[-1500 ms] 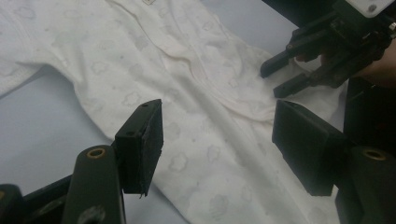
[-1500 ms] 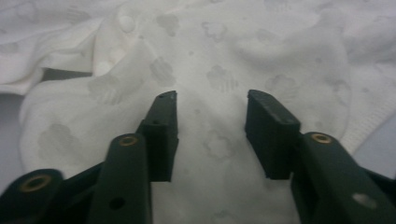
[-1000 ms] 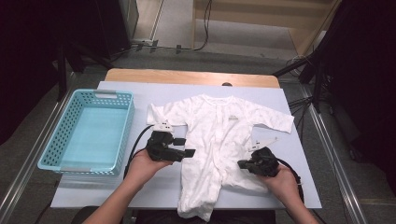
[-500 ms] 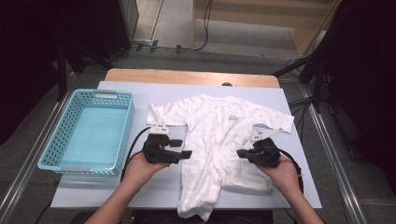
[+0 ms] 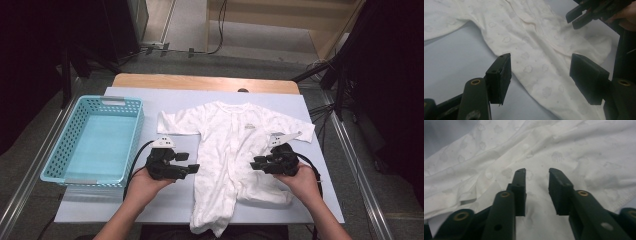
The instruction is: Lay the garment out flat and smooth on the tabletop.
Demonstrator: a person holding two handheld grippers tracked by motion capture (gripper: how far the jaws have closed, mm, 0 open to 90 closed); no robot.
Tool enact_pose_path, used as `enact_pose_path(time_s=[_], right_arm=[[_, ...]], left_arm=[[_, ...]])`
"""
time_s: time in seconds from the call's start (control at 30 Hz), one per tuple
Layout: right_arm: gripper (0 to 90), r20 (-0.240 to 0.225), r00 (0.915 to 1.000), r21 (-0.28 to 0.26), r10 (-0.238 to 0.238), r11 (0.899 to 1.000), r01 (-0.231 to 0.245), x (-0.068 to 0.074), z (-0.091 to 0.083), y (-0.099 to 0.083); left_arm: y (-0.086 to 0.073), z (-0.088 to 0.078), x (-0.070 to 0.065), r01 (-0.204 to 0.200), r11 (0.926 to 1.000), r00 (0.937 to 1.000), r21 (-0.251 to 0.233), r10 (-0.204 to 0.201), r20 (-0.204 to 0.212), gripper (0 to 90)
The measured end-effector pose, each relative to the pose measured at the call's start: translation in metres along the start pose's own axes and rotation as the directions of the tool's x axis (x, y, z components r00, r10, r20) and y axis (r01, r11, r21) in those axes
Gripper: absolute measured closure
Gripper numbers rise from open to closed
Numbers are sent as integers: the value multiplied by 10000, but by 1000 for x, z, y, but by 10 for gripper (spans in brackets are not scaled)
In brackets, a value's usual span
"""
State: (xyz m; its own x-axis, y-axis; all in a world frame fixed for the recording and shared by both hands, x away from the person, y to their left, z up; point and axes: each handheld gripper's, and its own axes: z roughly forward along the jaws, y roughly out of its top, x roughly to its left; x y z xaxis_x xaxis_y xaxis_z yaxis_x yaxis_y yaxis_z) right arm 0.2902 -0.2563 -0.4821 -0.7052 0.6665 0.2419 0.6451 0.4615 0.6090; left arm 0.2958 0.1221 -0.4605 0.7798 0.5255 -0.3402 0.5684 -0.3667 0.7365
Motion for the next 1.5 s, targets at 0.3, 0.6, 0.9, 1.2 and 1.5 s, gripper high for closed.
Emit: enact_pose_path(time_s=[0.3,0.6,0.9,1.2,1.5], right_arm=[[496,-27,9999,-44,-118,9999,118,1,-1,-13],[422,192,9998,-30,32,10000,-32,6,-4,-30],[721,1196,9884,-21,-933,9956,942,13,7,-46],[871,680,9966,506,455,9975,-490,8,8,-35],[871,712,9968,-260,372,9990,-355,9,-7,-19]], left_arm=[[6,7,1,-92,10000,9999,11,92,121,341],[17,22,0,-322,9995,9989,46,320,350,341],[23,32,-1,-387,9991,9984,174,379,408,342],[23,30,-1,-377,9992,9987,127,372,356,342],[19,23,0,-328,9995,9993,16,327,205,342]])
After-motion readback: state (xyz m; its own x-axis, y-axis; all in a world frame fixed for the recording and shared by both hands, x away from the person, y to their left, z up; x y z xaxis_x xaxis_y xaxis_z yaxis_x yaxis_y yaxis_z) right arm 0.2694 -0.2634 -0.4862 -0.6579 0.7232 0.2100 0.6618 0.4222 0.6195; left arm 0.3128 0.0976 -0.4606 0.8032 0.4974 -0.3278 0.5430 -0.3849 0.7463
